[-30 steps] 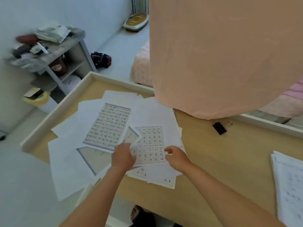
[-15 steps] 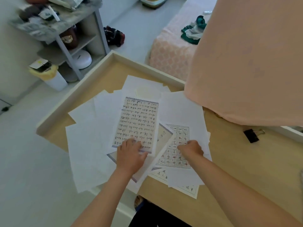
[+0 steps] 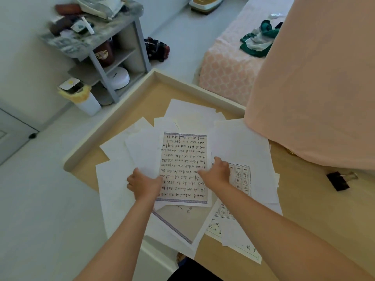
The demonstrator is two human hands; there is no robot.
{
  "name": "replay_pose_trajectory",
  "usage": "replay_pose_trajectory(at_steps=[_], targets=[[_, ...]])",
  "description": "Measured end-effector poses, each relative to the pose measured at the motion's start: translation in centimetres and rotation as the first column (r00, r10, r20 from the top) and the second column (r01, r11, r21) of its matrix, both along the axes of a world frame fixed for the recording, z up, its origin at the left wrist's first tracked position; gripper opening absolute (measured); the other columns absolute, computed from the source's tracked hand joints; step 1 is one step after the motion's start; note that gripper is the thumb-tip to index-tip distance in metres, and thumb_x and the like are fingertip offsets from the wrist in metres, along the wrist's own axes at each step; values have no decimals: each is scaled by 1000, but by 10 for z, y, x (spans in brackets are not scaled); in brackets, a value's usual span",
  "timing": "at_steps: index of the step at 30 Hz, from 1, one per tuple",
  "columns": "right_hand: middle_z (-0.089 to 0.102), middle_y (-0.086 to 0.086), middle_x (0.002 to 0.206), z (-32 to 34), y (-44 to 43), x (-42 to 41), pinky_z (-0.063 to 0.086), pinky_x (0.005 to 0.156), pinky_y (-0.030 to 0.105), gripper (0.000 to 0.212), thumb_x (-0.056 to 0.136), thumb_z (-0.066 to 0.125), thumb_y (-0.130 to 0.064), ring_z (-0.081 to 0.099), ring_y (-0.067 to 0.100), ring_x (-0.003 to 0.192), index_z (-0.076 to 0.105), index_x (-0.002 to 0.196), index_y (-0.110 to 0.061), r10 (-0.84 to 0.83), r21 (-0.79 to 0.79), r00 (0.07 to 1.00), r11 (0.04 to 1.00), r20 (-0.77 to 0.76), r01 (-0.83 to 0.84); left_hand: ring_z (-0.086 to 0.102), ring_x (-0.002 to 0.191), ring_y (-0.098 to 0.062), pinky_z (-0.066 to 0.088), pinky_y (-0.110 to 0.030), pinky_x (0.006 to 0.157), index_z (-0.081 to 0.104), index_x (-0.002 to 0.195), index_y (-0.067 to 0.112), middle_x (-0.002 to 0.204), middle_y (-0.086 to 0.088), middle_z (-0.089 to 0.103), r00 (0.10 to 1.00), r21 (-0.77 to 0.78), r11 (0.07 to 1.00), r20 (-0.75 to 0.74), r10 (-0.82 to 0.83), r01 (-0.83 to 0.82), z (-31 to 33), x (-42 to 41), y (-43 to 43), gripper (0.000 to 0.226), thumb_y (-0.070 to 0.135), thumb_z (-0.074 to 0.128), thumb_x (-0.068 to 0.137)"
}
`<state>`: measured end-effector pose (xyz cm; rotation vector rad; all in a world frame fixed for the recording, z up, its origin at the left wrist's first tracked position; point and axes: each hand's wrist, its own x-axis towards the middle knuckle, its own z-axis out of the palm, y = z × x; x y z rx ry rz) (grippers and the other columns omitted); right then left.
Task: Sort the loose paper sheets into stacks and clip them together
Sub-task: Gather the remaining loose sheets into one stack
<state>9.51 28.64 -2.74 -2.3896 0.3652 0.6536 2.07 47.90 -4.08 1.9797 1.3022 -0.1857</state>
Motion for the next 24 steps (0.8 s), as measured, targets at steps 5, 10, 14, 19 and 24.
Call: replay_pose_trajectory(at_steps=[5, 10, 14, 19, 24], targets=[[51, 9, 134, -8, 14, 6, 52, 78, 33, 77, 85, 75, -22, 59, 26, 107, 30, 147, -15, -183, 88, 978, 977, -95, 191, 62, 106, -31, 55, -45, 89, 44, 131, 9, 128, -11, 59, 985, -276, 958, 129, 113, -74, 1, -5, 9, 53, 19, 71, 87], [71, -6, 101, -10, 3, 4, 57, 76, 33, 16, 91, 66, -19, 66, 14, 83, 69, 106, -22, -156, 227, 986, 964, 54, 140, 67, 97, -22, 55, -35, 76, 53, 127, 16, 118, -4, 66, 988, -401, 915, 153, 15, 48, 15, -21, 15, 30, 19, 56, 97], [69, -7, 87, -5, -22, 1, 52, 68, 30, 10, 96, 61, -27, 63, 13, 75, 68, 89, -24, -92, 195, 980, 979, 177, 57, 67, 95, -24, 56, -38, 80, 62, 111, 15, 108, -4, 69, 993, -494, 865, 109, -39, 89, 21, -39, 18, 21, 22, 44, 104], [65, 0, 86, -8, -63, -3, 54, 67, 39, 16, 104, 42, -21, 62, 22, 72, 58, 99, -19, -150, 131, 967, 983, 208, 125, 70, 89, -26, 60, -40, 70, 64, 100, 16, 104, -7, 71, 993, -425, 904, 115, -8, 56, 26, -46, 11, 12, 9, 62, 90], [65, -3, 111, -6, -82, -30, 59, 61, 36, 37, 96, 40, -6, 67, 19, 81, 48, 125, -27, -103, 231, 993, 969, 49, 89, 70, 91, -26, 57, -33, 58, 50, 126, 26, 113, -4, 67, 979, -487, 853, 29, -201, 189, 43, -53, -23, 47, 0, 36, 90]])
